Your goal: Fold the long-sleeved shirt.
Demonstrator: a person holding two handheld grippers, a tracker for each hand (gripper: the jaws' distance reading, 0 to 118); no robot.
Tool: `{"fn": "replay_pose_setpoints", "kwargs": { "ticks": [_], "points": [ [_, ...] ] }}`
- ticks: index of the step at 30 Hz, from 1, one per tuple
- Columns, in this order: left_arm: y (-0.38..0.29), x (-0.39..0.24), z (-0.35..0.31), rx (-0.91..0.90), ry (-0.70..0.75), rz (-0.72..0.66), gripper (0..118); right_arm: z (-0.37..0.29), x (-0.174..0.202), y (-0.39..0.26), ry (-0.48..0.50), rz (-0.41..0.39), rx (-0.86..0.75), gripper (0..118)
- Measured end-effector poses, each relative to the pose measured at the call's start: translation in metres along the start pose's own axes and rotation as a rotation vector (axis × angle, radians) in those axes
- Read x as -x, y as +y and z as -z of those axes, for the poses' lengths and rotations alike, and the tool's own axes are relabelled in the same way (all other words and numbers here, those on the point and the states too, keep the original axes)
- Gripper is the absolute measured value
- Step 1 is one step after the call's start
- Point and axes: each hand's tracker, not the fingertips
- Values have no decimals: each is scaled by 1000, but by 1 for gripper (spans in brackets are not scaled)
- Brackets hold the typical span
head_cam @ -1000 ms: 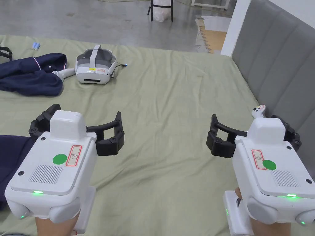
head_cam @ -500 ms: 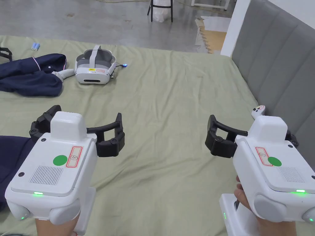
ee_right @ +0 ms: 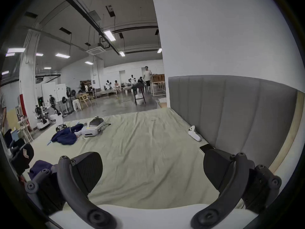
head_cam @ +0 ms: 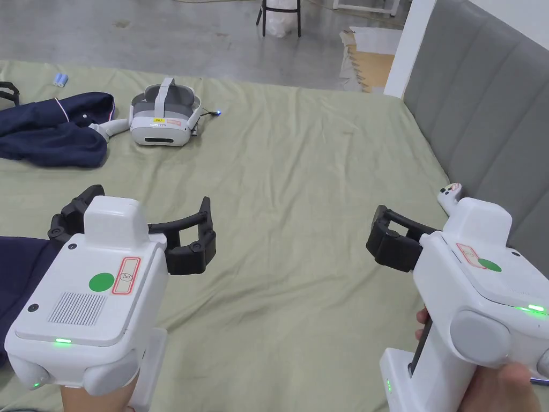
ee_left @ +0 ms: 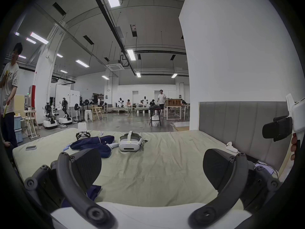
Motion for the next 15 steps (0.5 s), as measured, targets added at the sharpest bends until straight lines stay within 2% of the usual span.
{"fn": "replay_pose_setpoints", "kwargs": {
  "ticks": [6,11,15],
  "points": [
    [-1,-1,0,1,-3,-4,111,5,-1,-1,-8,15,7,118],
    [-2,-1,0,9,-1,-3,111,12,1,-7,-26,-52,21,118],
    [-2,-1,0,13,0,-5,111,10,-5,-10,0,29,31,118]
  ]
}}
